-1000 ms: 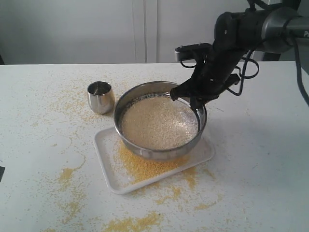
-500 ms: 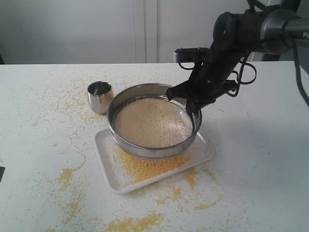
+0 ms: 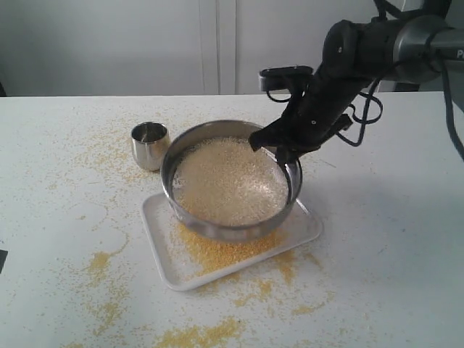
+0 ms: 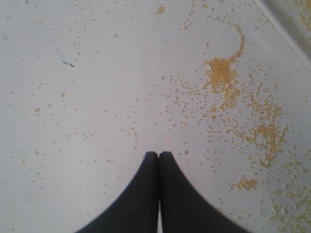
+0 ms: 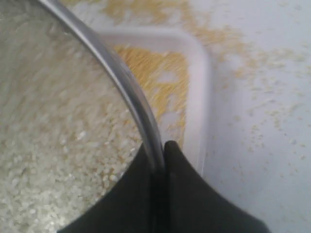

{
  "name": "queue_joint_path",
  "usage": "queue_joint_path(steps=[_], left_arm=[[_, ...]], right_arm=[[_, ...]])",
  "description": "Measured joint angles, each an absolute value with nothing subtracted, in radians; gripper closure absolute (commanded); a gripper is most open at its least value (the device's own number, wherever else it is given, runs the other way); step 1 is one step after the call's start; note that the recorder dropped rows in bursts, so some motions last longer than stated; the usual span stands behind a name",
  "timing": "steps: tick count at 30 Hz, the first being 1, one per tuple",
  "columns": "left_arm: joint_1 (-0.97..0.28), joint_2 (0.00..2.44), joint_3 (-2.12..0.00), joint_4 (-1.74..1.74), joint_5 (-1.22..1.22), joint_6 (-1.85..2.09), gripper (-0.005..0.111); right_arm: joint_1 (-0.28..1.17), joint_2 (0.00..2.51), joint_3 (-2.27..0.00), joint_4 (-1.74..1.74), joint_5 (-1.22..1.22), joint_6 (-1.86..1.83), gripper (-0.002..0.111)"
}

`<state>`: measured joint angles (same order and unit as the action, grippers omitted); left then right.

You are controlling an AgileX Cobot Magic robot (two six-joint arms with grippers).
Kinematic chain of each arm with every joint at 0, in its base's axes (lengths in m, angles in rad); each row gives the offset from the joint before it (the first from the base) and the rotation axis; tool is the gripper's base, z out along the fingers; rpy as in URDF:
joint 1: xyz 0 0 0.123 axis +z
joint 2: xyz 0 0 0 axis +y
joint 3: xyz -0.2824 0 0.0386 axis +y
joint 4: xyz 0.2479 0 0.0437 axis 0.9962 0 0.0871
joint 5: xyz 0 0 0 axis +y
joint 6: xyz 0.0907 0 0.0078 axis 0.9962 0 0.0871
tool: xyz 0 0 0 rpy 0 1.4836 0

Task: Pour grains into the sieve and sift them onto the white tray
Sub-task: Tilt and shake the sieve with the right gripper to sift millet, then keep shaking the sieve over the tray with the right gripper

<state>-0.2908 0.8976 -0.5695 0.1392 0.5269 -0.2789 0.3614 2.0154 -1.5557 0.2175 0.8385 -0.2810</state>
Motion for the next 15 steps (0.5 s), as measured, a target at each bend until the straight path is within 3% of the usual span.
queue_joint_path(steps=[1,4,7,9,13,15], left_arm=[[-0.291,0.898,-0.57,0.139,0.527,-0.279,0.107],[-0.291,0.898,-0.57,0.139,0.527,-0.279,0.107],[-0.291,0.898,-0.57,0.139,0.527,-0.279,0.107],[-0.291,0.898,-0.57,0.139,0.527,-0.279,0.107],[-0.291,0.898,-0.57,0.139,0.527,-0.279,0.107],[-0.291,0.898,-0.57,0.139,0.527,-0.279,0.107]], right_arm=[[0.369,2.015,-1.558,0.211,0.87,-0.356,0.108],[0.377,2.022,-1.546,0.086,0.869,-0.023,0.108],[0.413,2.014,-1.546,0.173,0.902,-0.321,0.108],[0.413,2.014,-1.54,0.068,0.848,0.035,0.108],[0.425,2.01,-1.542,0.113,0.858,-0.284,0.108],[0.426,2.014,-1.535,0.071,0.856,-0.059,0.108]])
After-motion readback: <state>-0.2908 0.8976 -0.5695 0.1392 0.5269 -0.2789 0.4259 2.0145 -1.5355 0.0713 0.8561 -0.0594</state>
